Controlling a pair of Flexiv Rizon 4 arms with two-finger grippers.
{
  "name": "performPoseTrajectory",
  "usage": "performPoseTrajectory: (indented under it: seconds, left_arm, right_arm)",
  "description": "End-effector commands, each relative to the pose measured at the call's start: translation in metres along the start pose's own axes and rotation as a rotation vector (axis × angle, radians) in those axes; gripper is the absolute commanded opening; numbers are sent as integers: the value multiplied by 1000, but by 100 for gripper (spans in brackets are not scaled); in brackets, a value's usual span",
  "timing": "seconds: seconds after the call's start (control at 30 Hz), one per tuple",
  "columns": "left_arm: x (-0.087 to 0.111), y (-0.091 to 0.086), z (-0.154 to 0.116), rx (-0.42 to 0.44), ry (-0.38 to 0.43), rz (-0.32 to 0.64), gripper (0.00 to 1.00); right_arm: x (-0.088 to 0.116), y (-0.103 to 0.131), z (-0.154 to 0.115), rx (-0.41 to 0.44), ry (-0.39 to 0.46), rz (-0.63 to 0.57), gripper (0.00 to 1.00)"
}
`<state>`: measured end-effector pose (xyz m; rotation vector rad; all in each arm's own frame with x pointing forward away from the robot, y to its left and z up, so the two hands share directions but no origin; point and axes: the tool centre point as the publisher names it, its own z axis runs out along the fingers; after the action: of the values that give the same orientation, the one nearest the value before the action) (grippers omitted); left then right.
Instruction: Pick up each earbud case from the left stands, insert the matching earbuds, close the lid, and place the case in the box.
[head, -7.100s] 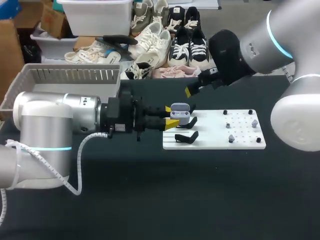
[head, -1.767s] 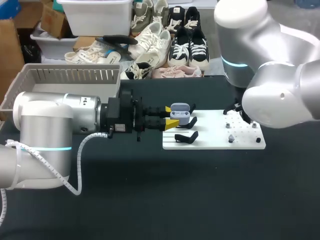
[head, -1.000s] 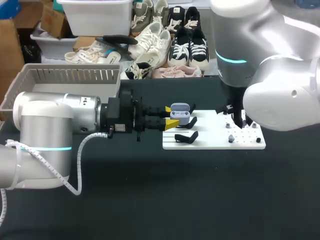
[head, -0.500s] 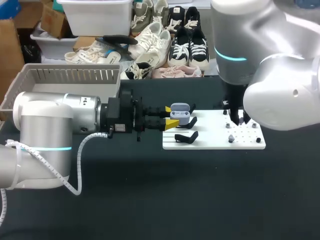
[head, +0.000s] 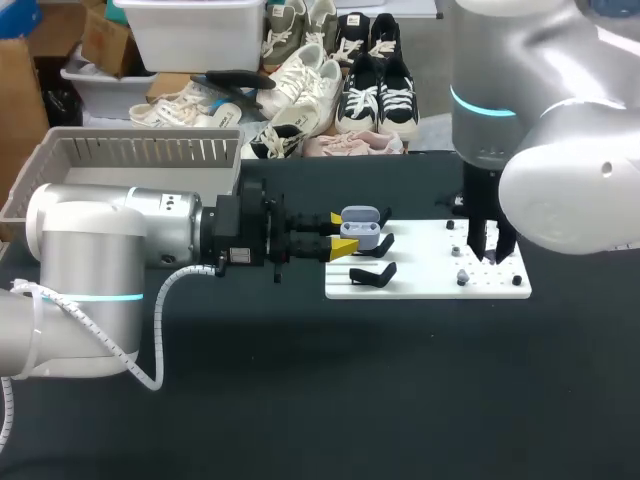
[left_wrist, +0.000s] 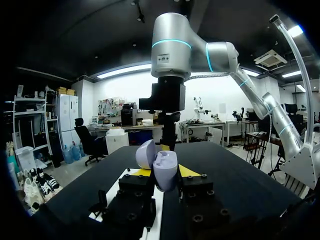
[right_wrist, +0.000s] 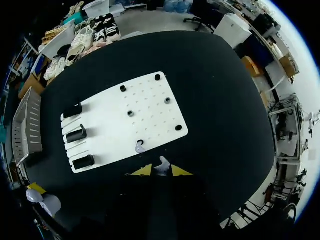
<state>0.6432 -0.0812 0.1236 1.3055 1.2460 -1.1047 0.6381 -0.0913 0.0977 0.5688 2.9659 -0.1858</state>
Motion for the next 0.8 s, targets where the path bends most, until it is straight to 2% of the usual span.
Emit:
performPoseTrajectory:
  seconds: [0.03,0.43,0.63,0.7,0.8]
  left_arm:
    - [0,-1,0,-2,-2,1,0]
    - [0,-1,0,-2,-2,1,0]
    - [0,-1,0,-2,-2,1,0]
    - [0,-1,0,-2,-2,1,0]
    - [0,-1,0,-2,-2,1,0]
  right_arm:
    - [0,1,-1,5,2,3,0]
    - [-1,3,-3,-5,1,29,0]
    - [1,12,-42,-74,-36,97,0]
    - [5,18,-59,-116,0,116,0]
    - [10,24,-83,-105,-25,122,0]
